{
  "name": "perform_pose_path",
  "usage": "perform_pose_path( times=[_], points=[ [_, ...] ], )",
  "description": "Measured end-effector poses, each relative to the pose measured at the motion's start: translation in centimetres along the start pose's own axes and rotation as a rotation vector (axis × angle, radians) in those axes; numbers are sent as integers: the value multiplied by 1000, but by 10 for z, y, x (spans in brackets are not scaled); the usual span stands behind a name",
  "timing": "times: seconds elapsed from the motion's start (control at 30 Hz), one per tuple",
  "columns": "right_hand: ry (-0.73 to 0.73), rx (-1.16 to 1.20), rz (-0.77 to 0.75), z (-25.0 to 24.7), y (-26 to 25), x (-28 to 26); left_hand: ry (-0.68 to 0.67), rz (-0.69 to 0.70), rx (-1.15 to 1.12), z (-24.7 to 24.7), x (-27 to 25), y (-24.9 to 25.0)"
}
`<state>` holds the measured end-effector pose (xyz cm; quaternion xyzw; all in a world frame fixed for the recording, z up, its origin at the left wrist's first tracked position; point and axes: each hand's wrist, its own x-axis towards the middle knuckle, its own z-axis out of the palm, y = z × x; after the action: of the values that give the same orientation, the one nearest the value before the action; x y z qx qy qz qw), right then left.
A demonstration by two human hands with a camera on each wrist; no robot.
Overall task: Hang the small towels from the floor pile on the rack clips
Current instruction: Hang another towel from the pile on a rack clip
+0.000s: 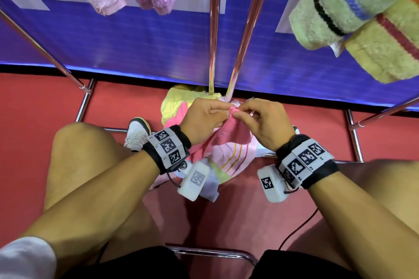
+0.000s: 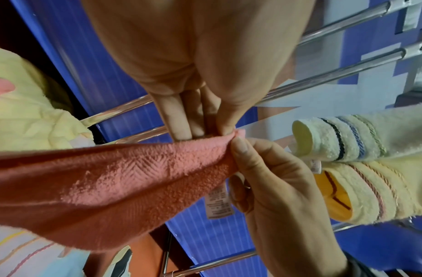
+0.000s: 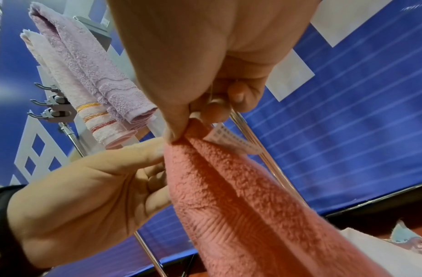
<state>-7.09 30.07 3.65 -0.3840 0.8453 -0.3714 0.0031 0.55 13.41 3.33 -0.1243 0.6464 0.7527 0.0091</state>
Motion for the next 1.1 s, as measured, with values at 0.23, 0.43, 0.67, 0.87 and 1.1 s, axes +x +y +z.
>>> perform_pose_path(
  times=[0.23, 0.43, 0.67, 0.87, 1.1],
  points=[
    [-37, -8, 31, -3, 3, -1, -40, 69, 170, 0, -2, -5],
    [-96, 13, 49, -6, 6, -1, -53, 104, 233, 0, 0, -9],
    [-127, -1, 79, -7, 6, 0, -51, 129, 304, -3, 1, -10],
    [-138, -6, 110, -7, 3, 0, -90, 126, 308, -3, -3, -6],
    [-121, -24, -9, -11, -8, -2, -70, 82, 176, -5, -3, 0]
  ],
)
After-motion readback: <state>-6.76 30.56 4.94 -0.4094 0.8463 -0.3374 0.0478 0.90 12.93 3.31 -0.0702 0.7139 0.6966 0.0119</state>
